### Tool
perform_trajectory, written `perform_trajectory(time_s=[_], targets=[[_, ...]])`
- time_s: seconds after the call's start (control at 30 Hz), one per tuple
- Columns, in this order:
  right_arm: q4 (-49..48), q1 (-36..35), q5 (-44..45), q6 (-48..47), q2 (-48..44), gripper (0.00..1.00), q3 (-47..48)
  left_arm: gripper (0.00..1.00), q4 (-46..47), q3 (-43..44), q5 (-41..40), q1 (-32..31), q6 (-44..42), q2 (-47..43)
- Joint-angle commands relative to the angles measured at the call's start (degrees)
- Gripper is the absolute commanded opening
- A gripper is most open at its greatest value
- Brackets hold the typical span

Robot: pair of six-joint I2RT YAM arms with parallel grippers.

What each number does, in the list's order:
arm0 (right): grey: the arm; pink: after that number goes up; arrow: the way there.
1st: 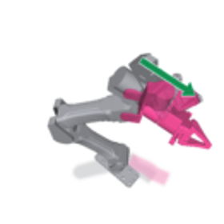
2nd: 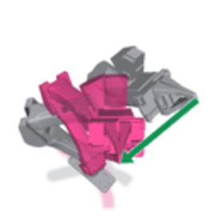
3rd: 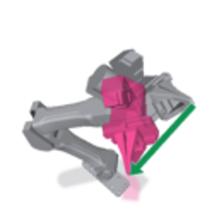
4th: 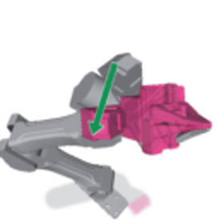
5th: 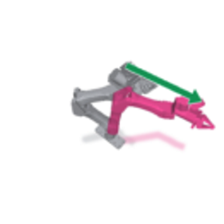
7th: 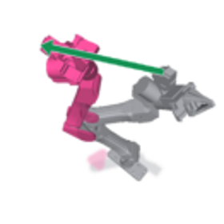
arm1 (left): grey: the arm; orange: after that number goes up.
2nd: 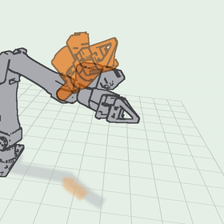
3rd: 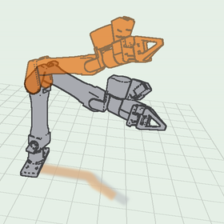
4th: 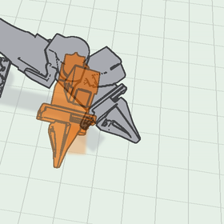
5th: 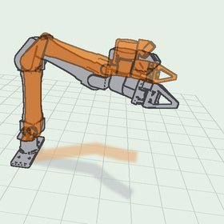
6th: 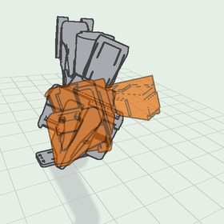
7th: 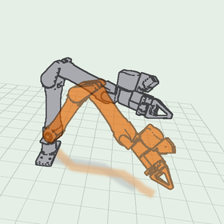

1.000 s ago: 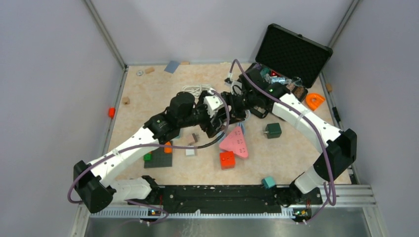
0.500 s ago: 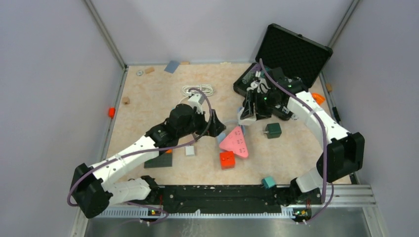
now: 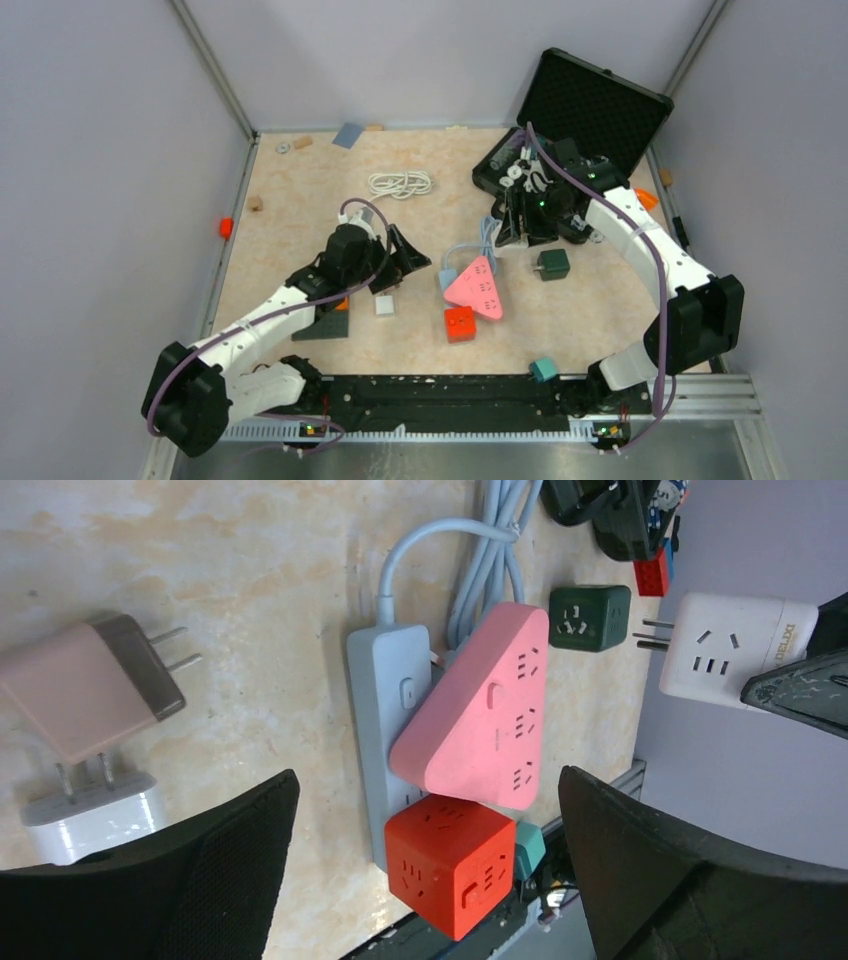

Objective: Insert the plug
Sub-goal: Insert the plug into the socket.

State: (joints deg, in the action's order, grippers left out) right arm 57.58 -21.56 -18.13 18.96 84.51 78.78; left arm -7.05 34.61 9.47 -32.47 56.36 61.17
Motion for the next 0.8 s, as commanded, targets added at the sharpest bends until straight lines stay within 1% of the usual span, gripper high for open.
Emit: perform_trajectory(time_s=[0.0, 0.03, 0.17, 0.37, 0.57, 0.67, 0.77], targets=[[-0.78, 0.25, -5.07, -1.24, -2.00, 0.00, 0.45, 0.97, 2.55, 4.01, 7.68, 0.07, 0.33, 4.27], [-1.09, 0.12, -5.83, -0.96, -1.99, 0.00, 0.11, 0.96, 1.13, 5.60, 9.74, 0.00, -0.46, 6.17], [-1.83, -0.85, -6.99, -0.29, -1.65, 0.00, 0.05, 0.92, -2.07, 10.61, 13.77, -2.84, -2.99, 14.72], [-2.41, -2.25, -7.01, 1.17, -1.02, 0.00, 0.19, 0.90, -9.32, 17.24, 12.80, -7.28, -4.81, 24.67], [-3.23, -4.46, -5.88, 2.34, -0.02, 0.00, -0.28, 0.81, -13.30, 18.06, 11.07, -7.93, -3.65, 29.00], [-3.58, -5.63, -4.86, 2.46, 0.49, 0.00, -0.55, 0.77, -13.68, 17.27, 10.72, -7.89, -3.16, 30.21], [-3.60, -6.23, -3.93, 2.17, 1.06, 0.00, -0.73, 0.69, -13.28, 16.37, 10.96, -7.87, -2.56, 31.43]])
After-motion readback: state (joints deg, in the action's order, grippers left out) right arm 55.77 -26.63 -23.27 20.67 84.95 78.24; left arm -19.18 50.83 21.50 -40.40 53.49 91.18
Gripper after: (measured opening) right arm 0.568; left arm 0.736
